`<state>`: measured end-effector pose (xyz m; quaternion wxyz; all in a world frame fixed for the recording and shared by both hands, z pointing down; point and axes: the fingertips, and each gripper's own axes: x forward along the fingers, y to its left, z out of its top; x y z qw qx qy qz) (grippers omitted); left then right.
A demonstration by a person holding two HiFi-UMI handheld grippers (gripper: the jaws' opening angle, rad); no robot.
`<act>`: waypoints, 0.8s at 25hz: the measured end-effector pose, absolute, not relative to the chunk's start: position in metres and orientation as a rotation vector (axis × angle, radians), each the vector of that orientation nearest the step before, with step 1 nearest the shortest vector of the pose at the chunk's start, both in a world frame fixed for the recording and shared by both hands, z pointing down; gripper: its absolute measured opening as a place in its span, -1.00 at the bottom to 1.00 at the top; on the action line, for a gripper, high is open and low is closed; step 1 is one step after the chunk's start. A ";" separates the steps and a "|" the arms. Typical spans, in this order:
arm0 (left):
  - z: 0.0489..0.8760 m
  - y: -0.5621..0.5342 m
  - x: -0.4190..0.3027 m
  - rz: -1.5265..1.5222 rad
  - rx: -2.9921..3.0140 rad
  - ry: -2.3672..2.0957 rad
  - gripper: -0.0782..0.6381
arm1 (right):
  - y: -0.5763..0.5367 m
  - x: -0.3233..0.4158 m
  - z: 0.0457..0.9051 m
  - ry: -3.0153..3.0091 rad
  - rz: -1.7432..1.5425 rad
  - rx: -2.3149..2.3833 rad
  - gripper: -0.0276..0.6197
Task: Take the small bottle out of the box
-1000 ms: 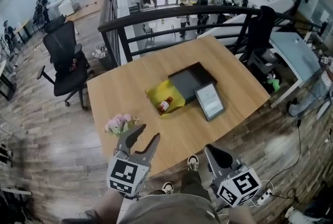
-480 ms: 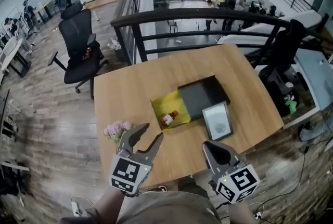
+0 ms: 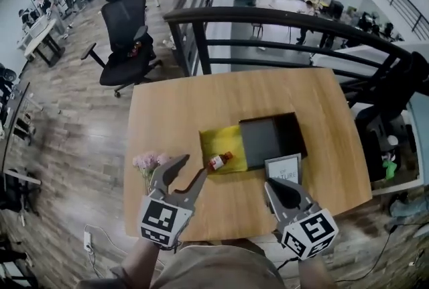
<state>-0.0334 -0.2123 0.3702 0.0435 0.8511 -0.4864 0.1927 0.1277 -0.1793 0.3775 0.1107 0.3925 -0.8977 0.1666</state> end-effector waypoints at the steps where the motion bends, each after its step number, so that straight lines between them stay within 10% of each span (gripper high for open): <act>1: 0.372 -0.215 -0.032 0.593 2.590 -1.502 -0.27 | -0.184 0.129 0.380 -2.643 0.490 1.135 -0.86; 20: 0.445 -0.252 -0.026 0.834 2.562 -1.364 -0.27 | -0.206 0.126 0.429 -2.585 0.579 1.056 -0.86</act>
